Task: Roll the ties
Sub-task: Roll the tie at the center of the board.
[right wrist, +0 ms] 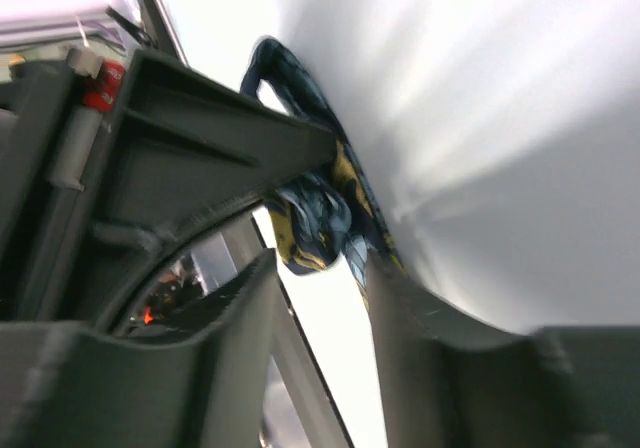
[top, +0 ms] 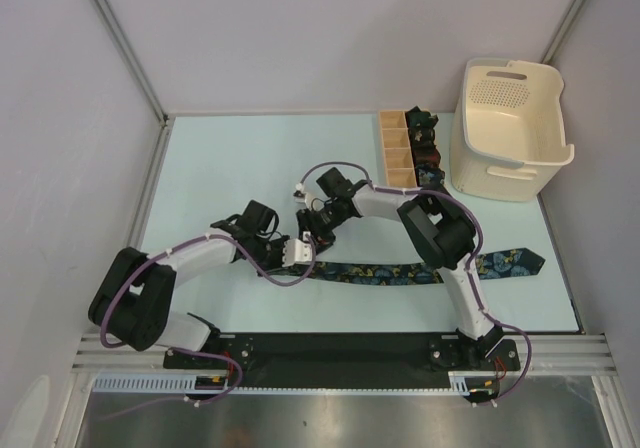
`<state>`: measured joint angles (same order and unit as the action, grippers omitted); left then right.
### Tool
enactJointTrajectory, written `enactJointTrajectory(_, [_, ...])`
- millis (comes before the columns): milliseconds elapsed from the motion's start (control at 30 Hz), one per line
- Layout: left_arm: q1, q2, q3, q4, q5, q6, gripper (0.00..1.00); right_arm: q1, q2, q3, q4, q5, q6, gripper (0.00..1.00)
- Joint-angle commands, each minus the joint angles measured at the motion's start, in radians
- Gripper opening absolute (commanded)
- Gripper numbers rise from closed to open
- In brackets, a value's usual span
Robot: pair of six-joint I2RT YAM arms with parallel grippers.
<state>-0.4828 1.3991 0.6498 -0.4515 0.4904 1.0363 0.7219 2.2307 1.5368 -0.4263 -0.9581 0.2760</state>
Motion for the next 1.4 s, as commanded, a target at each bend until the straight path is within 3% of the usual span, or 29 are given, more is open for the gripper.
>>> enactJointTrajectory(0, [-0.008, 0.054, 0.033, -0.018, -0.062, -0.085, 0.32, -0.025, -0.083, -0.115, 0.159, -0.043, 0.202, 0.50])
enactJointTrajectory(367, [-0.011, 0.043, 0.014, 0.011, -0.067, -0.111, 0.32, -0.006, -0.049, -0.139, 0.293, -0.060, 0.348, 0.49])
enactJointTrajectory(533, [-0.013, 0.046, 0.013, 0.010, -0.069, -0.111, 0.32, 0.008, -0.059, -0.144, 0.296, -0.068, 0.350, 0.43])
enactJointTrajectory(667, [-0.013, 0.037, 0.008, 0.011, -0.082, -0.111, 0.38, 0.007, -0.048, -0.142, 0.235, -0.035, 0.280, 0.22])
enactJointTrajectory(833, [0.027, -0.026, -0.004, -0.027, -0.070, -0.058, 0.61, -0.007, -0.014, -0.101, 0.095, 0.059, 0.164, 0.01])
enactJointTrajectory(933, [0.079, -0.043, 0.013, -0.067, -0.058, -0.009, 0.66, -0.009, 0.000, -0.090, 0.061, 0.104, 0.134, 0.00])
enactJointTrajectory(1067, [0.124, -0.032, 0.037, -0.107, -0.049, 0.047, 0.66, -0.003, 0.001, -0.083, 0.038, 0.124, 0.104, 0.00])
enactJointTrajectory(1367, [0.128, -0.089, 0.085, -0.194, 0.080, 0.091, 0.46, -0.004, 0.017, -0.067, 0.035, 0.134, 0.114, 0.00])
